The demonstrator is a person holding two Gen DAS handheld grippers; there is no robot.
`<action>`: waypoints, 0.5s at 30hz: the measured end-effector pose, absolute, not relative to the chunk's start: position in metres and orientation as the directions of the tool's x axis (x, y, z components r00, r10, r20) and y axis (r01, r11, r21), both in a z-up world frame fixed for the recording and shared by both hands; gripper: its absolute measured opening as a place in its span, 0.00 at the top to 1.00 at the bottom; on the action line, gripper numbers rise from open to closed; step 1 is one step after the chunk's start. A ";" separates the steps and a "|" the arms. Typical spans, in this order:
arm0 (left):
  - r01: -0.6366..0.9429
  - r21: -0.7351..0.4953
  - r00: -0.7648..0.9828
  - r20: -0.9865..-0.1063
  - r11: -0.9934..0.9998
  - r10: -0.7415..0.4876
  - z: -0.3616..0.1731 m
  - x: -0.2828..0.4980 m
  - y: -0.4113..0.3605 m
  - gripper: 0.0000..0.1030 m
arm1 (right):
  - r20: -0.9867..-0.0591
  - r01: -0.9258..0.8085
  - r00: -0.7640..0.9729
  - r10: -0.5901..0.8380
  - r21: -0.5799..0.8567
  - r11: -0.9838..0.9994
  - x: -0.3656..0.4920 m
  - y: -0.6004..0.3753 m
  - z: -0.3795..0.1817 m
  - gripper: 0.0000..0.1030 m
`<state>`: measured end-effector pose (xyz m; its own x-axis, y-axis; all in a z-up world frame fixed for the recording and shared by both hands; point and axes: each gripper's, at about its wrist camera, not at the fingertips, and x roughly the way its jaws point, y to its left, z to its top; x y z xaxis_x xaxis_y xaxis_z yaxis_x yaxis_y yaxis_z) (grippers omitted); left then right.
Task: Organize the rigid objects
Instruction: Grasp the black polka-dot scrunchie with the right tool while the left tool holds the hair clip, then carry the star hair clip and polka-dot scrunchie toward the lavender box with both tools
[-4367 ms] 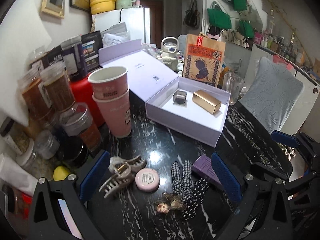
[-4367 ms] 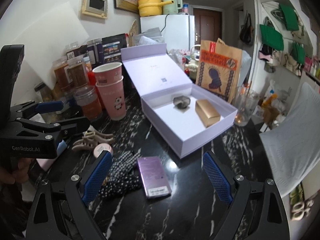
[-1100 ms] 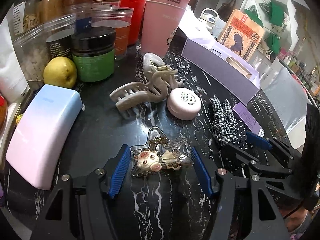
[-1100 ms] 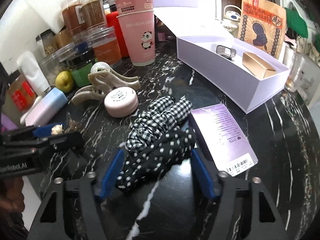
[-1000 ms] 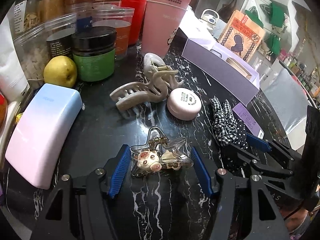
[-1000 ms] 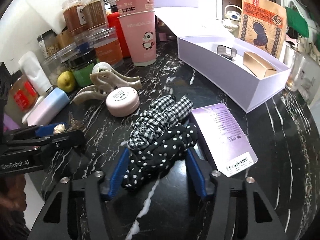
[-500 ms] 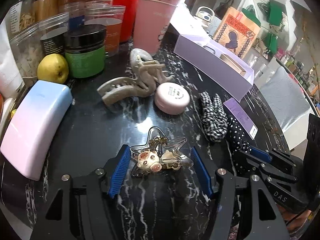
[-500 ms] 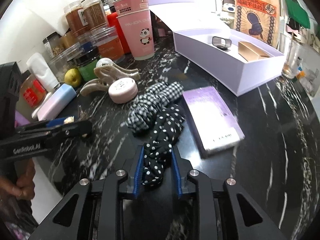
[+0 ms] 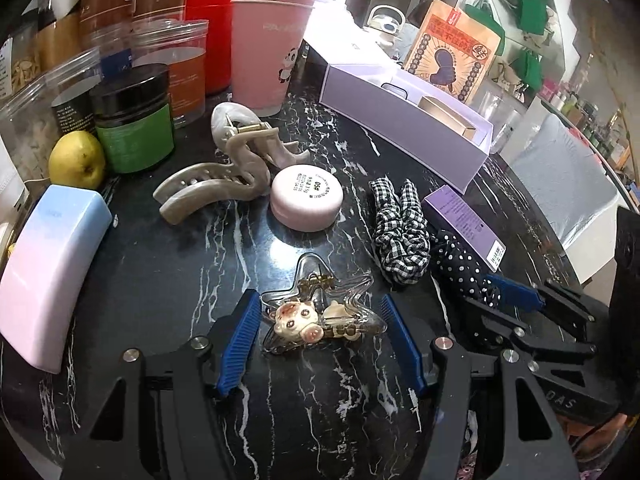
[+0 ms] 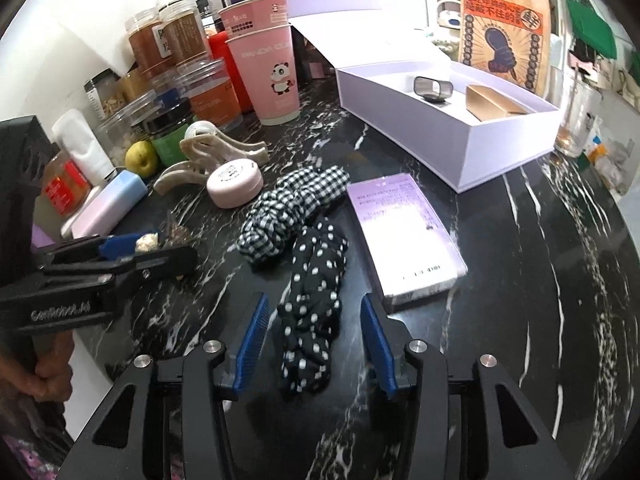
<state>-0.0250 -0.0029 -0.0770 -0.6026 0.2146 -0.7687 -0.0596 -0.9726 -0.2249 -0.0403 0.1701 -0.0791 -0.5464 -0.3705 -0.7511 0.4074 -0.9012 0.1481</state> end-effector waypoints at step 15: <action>-0.061 -0.209 -0.614 -0.763 -0.976 0.202 -0.076 -0.023 -0.004 0.40 | -0.758 0.437 -0.545 -0.360 0.110 -0.893 -0.040 0.164 -0.080 0.85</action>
